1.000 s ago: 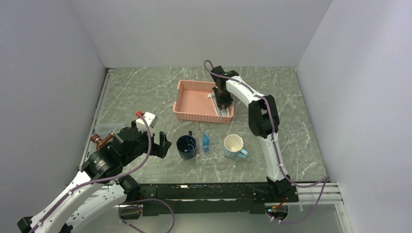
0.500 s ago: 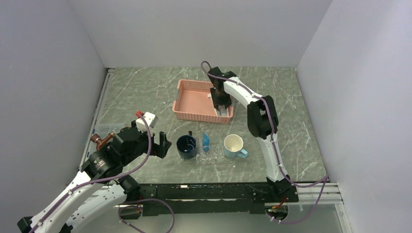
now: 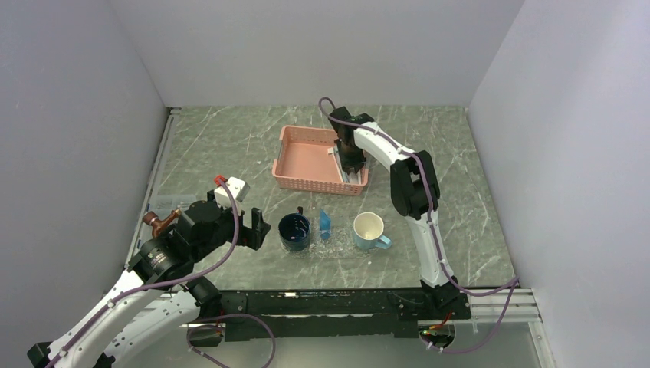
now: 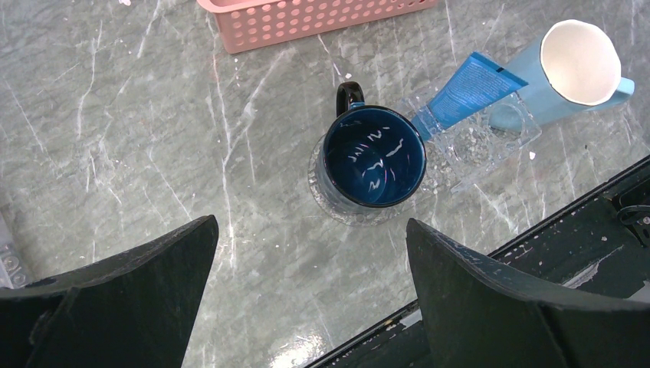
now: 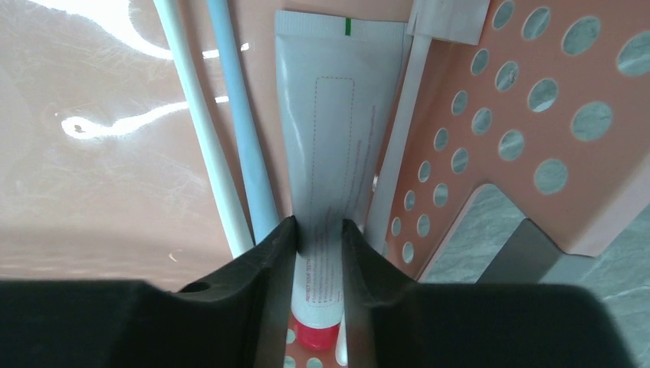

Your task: Prepare toiletry sets of a toothbrush and toothpaste on the tray

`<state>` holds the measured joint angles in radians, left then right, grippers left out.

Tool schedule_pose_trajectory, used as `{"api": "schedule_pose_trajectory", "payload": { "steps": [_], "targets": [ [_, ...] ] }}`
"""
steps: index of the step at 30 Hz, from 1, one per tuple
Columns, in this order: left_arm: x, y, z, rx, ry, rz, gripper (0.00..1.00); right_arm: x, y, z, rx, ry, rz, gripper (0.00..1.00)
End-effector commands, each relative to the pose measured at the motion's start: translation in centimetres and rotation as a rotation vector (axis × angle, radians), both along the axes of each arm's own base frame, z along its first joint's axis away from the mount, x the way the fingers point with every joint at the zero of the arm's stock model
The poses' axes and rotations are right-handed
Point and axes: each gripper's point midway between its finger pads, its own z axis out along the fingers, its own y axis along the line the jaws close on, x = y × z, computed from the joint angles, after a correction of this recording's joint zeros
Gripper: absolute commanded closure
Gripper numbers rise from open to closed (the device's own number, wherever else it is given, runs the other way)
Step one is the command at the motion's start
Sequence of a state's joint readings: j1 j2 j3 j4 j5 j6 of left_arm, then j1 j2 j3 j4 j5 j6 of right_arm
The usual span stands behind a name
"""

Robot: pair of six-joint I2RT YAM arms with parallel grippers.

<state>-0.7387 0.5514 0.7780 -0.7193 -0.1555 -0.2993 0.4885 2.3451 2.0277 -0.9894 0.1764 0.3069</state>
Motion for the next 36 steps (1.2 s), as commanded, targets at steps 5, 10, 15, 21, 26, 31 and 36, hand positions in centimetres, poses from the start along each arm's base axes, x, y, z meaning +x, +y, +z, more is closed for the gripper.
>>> {"api": "schedule_pose_trajectory", "payload": {
  "steps": [5, 10, 15, 21, 26, 31, 36],
  "targets": [
    [0.4, 0.0, 1.1, -0.014, -0.04, 0.002, 0.01, -0.5, 0.3, 0.0, 0.021, 0.013, 0.001, 0.84],
    [0.4, 0.0, 1.1, -0.013, -0.038, 0.005, 0.01, 0.7, 0.5, 4.0, 0.054, -0.089, 0.002, 0.84],
    [0.3, -0.1, 1.2, -0.023, -0.04, 0.001, 0.01, 1.3, 1.5, 9.0, 0.133, -0.21, 0.023, 0.86],
    [0.3, -0.1, 1.3, -0.03, -0.038, 0.004, 0.01, 1.3, 1.8, 12.7, 0.194, -0.306, 0.035, 0.91],
    [0.3, 0.0, 1.7, -0.036, -0.044, 0.008, 0.0, 0.8, 2.0, 14.8, 0.239, -0.368, 0.058, 0.94],
    [0.2, -0.5, 3.1, -0.057, -0.052, -0.017, 0.01, -0.4, 2.6, 17.2, 0.316, -0.416, 0.105, 0.95],
    [-0.4, -2.0, 5.3, -0.11, -0.054, -0.09, 0.01, -2.5, 3.8, 21.0, 0.46, -0.475, 0.153, 0.95]
  ]
}}
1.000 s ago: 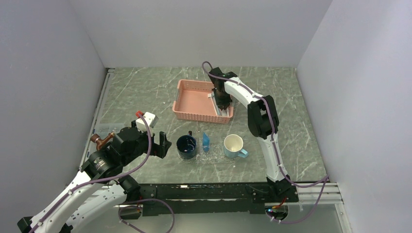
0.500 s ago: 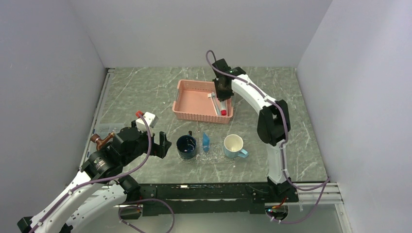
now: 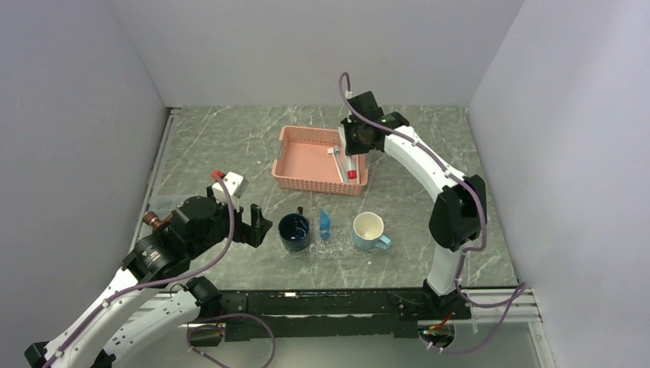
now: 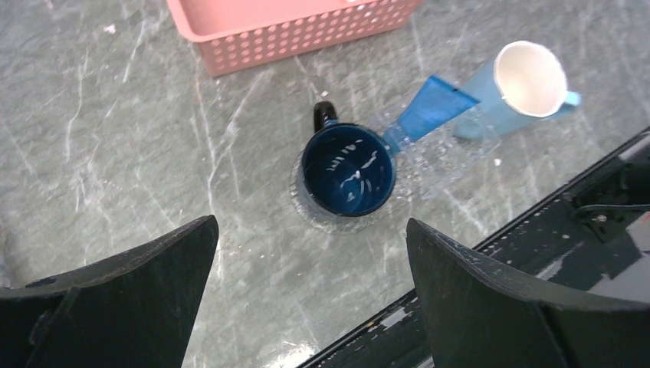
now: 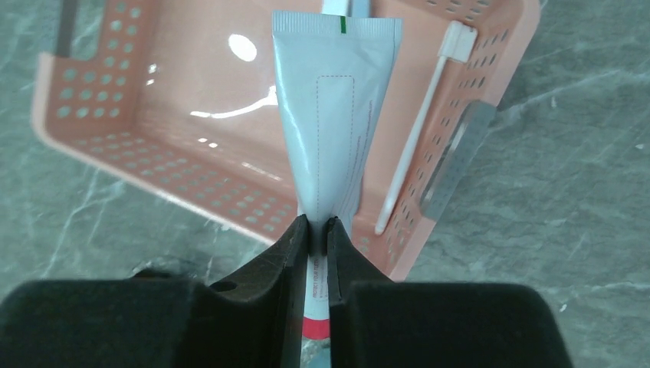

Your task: Prepare toiletry sets of a toothbrush and toothpaste on the tray

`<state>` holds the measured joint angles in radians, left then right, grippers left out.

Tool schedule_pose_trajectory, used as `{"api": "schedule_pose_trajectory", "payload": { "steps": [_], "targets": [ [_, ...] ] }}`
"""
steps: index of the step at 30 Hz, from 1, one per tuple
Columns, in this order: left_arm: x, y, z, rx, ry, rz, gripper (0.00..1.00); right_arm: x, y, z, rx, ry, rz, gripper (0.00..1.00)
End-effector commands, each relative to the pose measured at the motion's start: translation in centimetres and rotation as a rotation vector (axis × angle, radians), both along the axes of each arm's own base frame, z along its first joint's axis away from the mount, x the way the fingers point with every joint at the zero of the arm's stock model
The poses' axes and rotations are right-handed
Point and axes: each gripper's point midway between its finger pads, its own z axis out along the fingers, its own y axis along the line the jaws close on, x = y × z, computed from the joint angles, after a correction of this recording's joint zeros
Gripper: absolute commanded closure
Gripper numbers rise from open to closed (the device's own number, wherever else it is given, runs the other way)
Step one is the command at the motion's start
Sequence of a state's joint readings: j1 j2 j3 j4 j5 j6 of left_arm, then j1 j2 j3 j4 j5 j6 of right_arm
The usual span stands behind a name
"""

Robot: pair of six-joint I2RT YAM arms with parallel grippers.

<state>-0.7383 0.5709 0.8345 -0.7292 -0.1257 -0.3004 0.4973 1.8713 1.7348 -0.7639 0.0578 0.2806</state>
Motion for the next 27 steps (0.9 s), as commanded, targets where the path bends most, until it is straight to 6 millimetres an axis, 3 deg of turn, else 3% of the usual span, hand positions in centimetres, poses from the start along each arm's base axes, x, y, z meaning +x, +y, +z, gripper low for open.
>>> {"api": "schedule_pose_trajectory", "payload": {
  "steps": [1, 4, 10, 27],
  "targets": [
    [-0.4, -1.9, 3.9, -0.097, -0.04, -0.084, 0.0, -1.2, 2.4, 7.8, 0.221, -0.173, 0.086, 0.95],
    [-0.9, -3.1, 5.3, -0.154, -0.037, -0.137, 0.01, -3.3, 3.7, 11.2, 0.342, -0.23, 0.142, 0.96],
    [-1.5, -4.5, 7.6, -0.247, -0.045, -0.193, 0.0, -7.4, 5.0, 16.2, 0.535, -0.312, 0.234, 0.96],
    [-3.2, -8.9, 13.5, -0.589, -0.017, -0.352, 0.01, -19.4, 6.6, 26.6, 1.064, -0.447, 0.475, 0.96]
  ]
}}
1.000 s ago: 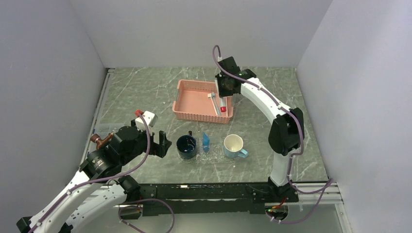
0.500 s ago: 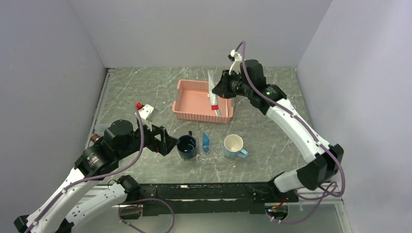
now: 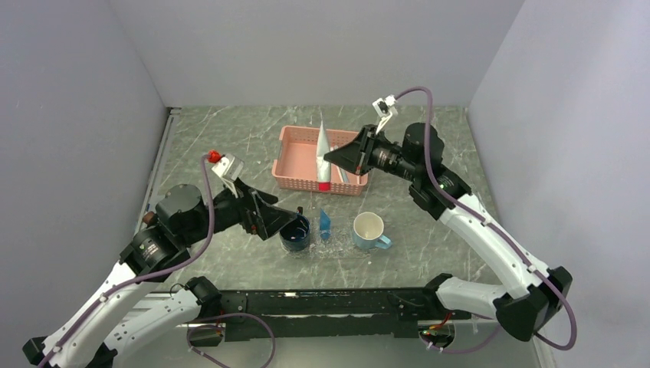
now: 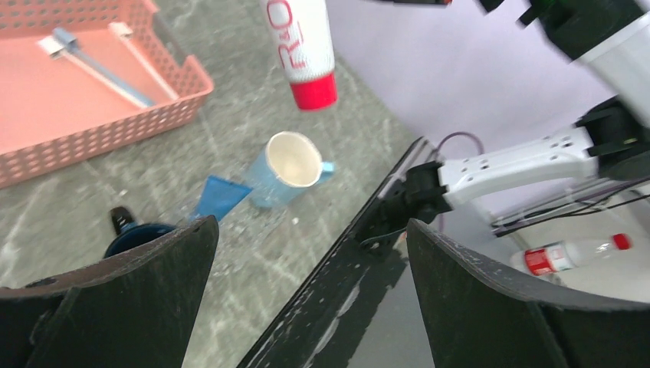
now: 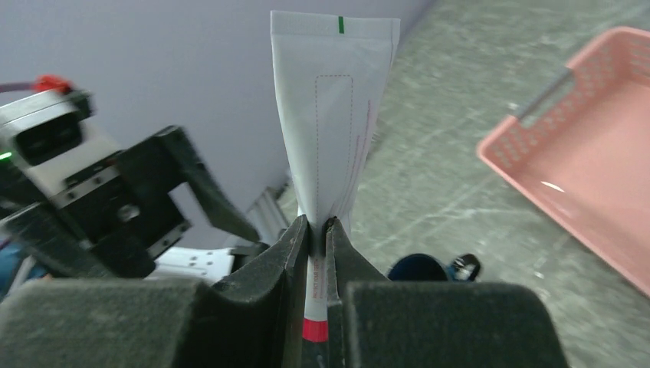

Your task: Prepare toiletry sets of a toothbrush and toothpaste on the tray

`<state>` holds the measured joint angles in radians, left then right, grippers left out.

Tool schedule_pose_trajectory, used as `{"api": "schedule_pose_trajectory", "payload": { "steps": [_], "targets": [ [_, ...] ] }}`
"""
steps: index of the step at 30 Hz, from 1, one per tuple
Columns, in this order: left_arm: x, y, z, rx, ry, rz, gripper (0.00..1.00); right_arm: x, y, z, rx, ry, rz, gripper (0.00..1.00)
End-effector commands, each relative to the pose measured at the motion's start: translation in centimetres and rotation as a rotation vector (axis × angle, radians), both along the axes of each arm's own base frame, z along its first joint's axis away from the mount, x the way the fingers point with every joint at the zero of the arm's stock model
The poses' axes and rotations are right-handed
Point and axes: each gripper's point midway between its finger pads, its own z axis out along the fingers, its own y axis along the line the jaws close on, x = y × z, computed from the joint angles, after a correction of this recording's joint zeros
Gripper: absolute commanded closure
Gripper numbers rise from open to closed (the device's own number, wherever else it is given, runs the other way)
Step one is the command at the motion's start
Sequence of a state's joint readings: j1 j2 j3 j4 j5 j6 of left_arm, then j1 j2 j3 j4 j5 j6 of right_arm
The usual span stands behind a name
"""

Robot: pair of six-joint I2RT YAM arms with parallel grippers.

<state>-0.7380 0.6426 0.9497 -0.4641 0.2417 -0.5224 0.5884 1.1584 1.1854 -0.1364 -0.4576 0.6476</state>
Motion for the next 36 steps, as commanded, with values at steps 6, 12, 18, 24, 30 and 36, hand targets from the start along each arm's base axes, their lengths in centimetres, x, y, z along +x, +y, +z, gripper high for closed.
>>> {"api": "schedule_pose_trajectory", "payload": {
  "steps": [6, 12, 18, 24, 30, 36],
  "targets": [
    [-1.2, -3.0, 4.7, -0.277, 0.01, -0.141, 0.01, -6.3, 0.9, 9.1, 0.308, -0.167, 0.138, 0.96],
    [-1.8, -4.2, 6.1, -0.385, 0.035, -0.22, 0.01, -8.8, 2.0, 10.7, 0.376, -0.171, 0.199, 0.96],
    [-2.8, -4.1, 7.6, -0.458, 0.019, -0.268, 0.01, -10.2, 2.8, 11.2, 0.407, -0.168, 0.22, 0.97],
    [-3.6, -3.9, 8.0, -0.496, 0.011, -0.302, 0.12, -10.9, 3.8, 11.2, 0.411, -0.165, 0.211, 0.97],
    [-4.5, -4.1, 8.2, -0.517, 0.014, -0.359, 0.34, -11.1, 4.5, 11.3, 0.411, -0.163, 0.195, 0.98],
    [-5.0, -3.8, 8.2, -0.521, 0.005, -0.372, 0.58, -10.8, 4.7, 10.6, 0.4, -0.155, 0.157, 0.99]
  ]
}}
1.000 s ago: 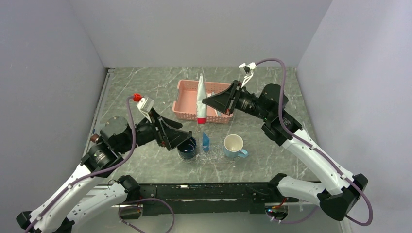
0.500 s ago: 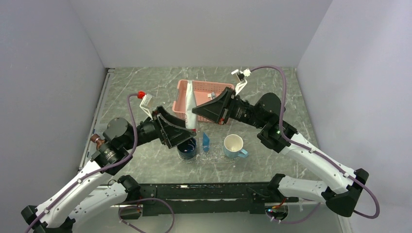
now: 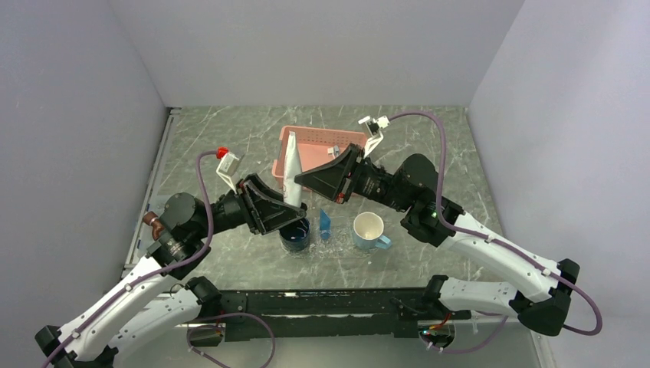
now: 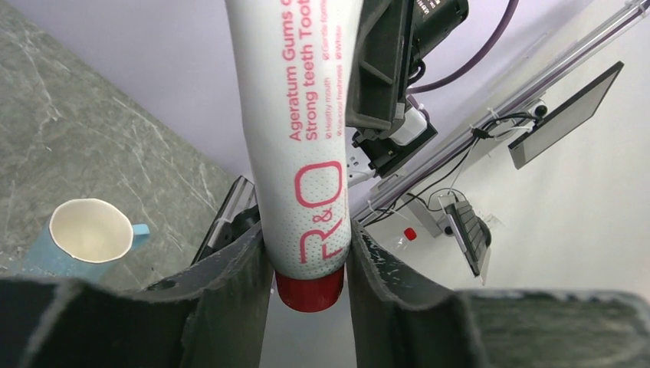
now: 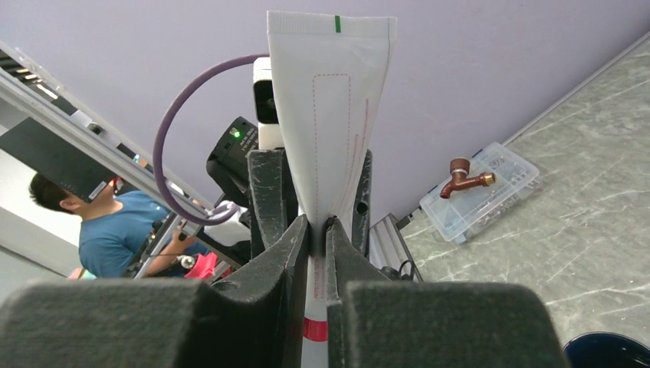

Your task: Prepare toiletry sets of a toothbrush and toothpaste on the tray

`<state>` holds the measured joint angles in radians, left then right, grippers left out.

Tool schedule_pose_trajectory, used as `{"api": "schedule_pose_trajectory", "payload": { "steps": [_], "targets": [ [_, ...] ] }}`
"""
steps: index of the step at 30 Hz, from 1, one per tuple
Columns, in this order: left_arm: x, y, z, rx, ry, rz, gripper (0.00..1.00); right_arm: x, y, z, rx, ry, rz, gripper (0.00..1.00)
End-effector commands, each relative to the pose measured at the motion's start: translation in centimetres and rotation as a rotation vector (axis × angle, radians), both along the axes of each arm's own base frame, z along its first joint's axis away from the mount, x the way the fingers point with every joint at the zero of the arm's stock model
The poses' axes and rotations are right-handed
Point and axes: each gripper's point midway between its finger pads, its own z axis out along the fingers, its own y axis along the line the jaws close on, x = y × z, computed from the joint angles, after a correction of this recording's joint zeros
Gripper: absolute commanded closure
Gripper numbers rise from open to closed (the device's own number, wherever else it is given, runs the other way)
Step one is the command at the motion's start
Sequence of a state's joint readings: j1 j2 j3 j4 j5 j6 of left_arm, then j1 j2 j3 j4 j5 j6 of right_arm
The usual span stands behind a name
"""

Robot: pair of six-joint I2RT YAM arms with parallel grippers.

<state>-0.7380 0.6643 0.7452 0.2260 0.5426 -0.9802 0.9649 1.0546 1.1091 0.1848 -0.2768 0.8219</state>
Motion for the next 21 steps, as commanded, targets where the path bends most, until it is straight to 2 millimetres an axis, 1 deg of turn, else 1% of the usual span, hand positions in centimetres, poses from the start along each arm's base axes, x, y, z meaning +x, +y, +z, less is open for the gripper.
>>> {"api": "schedule_pose_trajectory", "payload": {
  "steps": [1, 3, 5, 6, 8, 11, 13, 16, 17, 19, 21],
  "targets": [
    [-1.2, 0.7, 1.7, -0.047, -0.064, -0.029, 0.64, 0.1, -0.7, 2.7, 0.085, -0.056, -0.053, 0.99],
    [-1.4, 0.8, 1.9, -0.043, -0.075, -0.028, 0.79, 0.1, -0.6, 2.6, 0.08, -0.055, -0.055, 0.99],
    [-1.4, 0.8, 1.9, -0.03, -0.076, -0.023, 0.99, 0.0, -0.5, 2.3, 0.069, -0.051, -0.06, 0.98],
    [-1.3, 0.9, 1.9, -0.026, -0.076, -0.018, 1.0, 0.0, -0.6, 2.3, 0.065, -0.053, -0.065, 0.95],
    [-1.3, 0.9, 1.8, -0.017, -0.079, -0.012, 1.0, 0.0, -0.8, 1.9, 0.046, -0.049, -0.073, 0.84],
    [-1.1, 1.2, 1.3, 0.01, -0.082, 0.014, 1.0, -0.1, -1.3, 1.3, 0.007, -0.052, -0.09, 0.63],
    [-0.9, 1.4, 0.7, 0.042, -0.082, 0.034, 1.0, 0.0, -1.7, 0.8, -0.038, -0.064, -0.105, 0.53],
    [-0.6, 1.7, -0.8, 0.119, -0.09, 0.063, 1.0, 0.1, -2.5, -0.4, -0.127, -0.073, -0.134, 0.43],
    [-0.6, 1.8, -1.4, 0.149, -0.089, 0.07, 1.0, 0.1, -2.9, -0.5, -0.149, -0.082, -0.144, 0.41],
    [-0.5, 2.1, -2.3, 0.197, -0.098, 0.085, 1.0, 0.1, -3.4, -0.9, -0.2, -0.096, -0.153, 0.4],
    [-0.4, 2.3, -3.6, 0.265, -0.102, 0.093, 1.0, 0.1, -3.7, -1.3, -0.253, -0.105, -0.155, 0.39]
  ]
}}
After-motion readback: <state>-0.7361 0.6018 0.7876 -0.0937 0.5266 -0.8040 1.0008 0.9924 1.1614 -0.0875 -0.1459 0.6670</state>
